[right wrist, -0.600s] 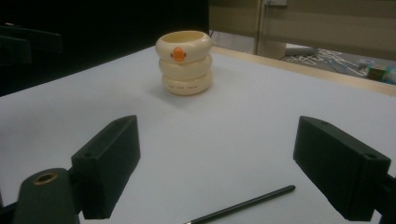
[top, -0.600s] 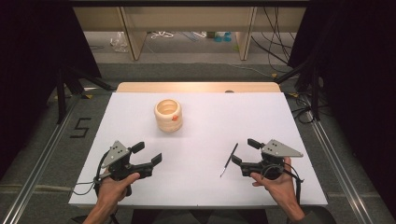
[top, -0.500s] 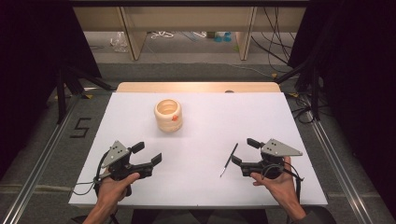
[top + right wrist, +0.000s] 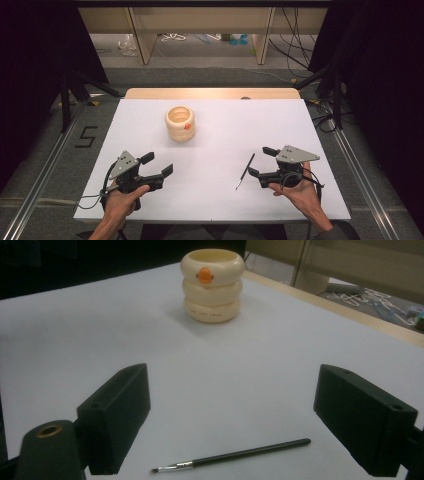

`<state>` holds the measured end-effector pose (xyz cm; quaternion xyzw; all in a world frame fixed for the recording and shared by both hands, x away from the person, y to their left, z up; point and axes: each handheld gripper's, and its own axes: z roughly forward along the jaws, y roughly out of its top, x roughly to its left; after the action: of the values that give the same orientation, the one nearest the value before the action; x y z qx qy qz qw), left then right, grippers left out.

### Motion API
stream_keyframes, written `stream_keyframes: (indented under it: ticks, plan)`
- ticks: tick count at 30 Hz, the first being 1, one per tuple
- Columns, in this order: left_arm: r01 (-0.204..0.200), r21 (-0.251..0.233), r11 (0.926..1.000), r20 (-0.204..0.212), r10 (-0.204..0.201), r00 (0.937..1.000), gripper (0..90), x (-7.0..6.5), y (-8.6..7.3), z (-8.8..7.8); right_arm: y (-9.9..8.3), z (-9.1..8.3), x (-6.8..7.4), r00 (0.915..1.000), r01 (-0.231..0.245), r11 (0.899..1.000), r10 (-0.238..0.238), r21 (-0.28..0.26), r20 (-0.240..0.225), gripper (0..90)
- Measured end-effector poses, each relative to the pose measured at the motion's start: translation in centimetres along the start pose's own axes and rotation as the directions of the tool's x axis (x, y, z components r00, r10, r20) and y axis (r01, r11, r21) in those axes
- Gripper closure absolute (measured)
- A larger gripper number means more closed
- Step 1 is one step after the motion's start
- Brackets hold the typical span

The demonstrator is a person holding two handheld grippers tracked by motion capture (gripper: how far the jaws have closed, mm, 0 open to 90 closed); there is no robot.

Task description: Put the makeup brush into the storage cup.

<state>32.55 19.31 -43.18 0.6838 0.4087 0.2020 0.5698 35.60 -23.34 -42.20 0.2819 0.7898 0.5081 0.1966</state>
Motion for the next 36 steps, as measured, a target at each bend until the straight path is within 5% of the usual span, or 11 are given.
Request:
stream_keyframes:
  ticks: [4, 5, 11, 16, 29, 30, 36]
  plan:
    - [0.0, -0.001, 1.0, 0.002, 0.0, 1.0, 15.9, 0.0, 0.0, 0.0, 0.1, 0.3, 0.0, 0.9991, 0.041, 0.999, -0.041, 0.029, -0.002, 16.1]
    - [-0.001, 0.0, 1.0, -0.003, 0.001, 1.0, 15.9, 0.0, 0.0, 0.0, 0.3, 0.3, -0.2, 0.9973, 0.073, 0.995, -0.072, 0.073, -0.014, 16.5]
    - [-0.003, 0.007, 1.0, -0.005, 0.003, 1.0, 15.9, 0.0, 0.0, 0.1, 0.3, 1.0, -1.0, 0.9925, 0.12, 0.983, -0.116, 0.141, -0.04, 17.9]
    - [-0.006, 0.006, 1.0, -0.005, 0.006, 1.0, 15.9, 0.0, 0.0, 0.0, 0.3, 1.9, -1.8, 0.9847, 0.172, 0.959, -0.162, 0.225, -0.063, 19.9]
    - [-0.006, 0.007, 1.0, -0.01, 0.006, 0.9999, 15.9, 0.1, 0.0, 0.0, 1.0, 4.3, -3.2, 0.9607, 0.277, 0.905, -0.253, 0.324, -0.113, 22.8]
    - [-0.004, 0.005, 1.0, -0.008, 0.004, 1.0, 15.9, 0.1, 0.0, 0.0, 1.1, 4.5, -3.2, 0.9561, 0.292, 0.893, -0.266, 0.342, -0.124, 23.4]
    - [-0.006, 0.004, 1.0, -0.009, 0.006, 0.9999, 15.9, 0.0, 0.0, 0.0, 1.4, 5.3, -3.2, 0.95, 0.31, 0.879, -0.272, 0.363, -0.153, 24.5]
